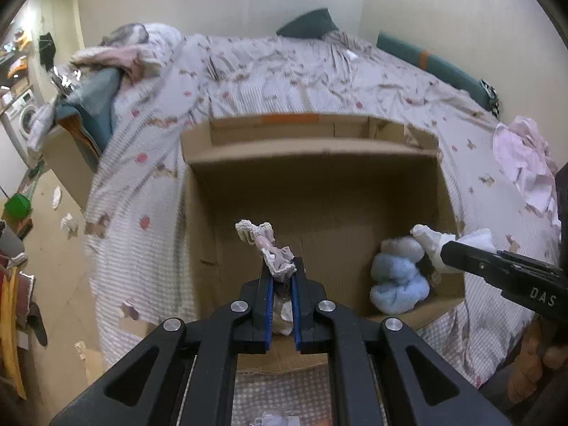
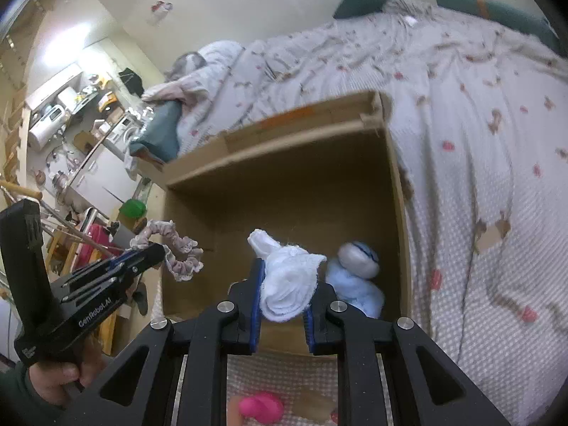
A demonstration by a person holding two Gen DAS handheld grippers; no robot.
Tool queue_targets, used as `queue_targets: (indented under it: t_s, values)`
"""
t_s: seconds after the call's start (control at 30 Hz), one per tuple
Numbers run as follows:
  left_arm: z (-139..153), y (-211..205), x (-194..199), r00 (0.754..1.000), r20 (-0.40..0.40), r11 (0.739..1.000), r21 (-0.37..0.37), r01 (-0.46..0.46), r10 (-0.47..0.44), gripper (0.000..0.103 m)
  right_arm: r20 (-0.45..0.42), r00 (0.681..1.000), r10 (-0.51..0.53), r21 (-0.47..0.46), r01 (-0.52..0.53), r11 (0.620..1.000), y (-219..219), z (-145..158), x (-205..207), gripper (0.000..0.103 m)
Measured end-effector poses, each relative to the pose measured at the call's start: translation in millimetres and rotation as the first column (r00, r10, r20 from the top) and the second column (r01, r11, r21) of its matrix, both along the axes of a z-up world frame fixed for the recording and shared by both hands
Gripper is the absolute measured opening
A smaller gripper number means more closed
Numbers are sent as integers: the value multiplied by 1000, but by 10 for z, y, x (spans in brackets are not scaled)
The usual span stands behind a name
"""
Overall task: Organize soft objects
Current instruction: 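Carry the white sock and beige scrunchie over the box with both grippers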
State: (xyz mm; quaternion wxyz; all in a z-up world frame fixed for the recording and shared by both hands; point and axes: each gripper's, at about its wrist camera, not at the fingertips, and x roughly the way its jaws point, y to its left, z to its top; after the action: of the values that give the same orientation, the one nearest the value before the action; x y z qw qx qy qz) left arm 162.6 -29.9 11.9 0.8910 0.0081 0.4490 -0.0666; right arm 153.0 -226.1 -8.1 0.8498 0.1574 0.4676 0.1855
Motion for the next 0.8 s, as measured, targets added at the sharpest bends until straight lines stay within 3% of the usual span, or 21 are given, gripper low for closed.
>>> queue_targets:
  t_s: [0.23,0.8]
  values:
    - [-287,7,42,998,-55,1000,-7,12,-13,8,-100,995,-2,11,3,1000,3,-380,126,20]
    - [-364,-120,-30,996,-71,999,20,47,-45,8,-157,983,94,-40,-101,994,349,-573,136,21]
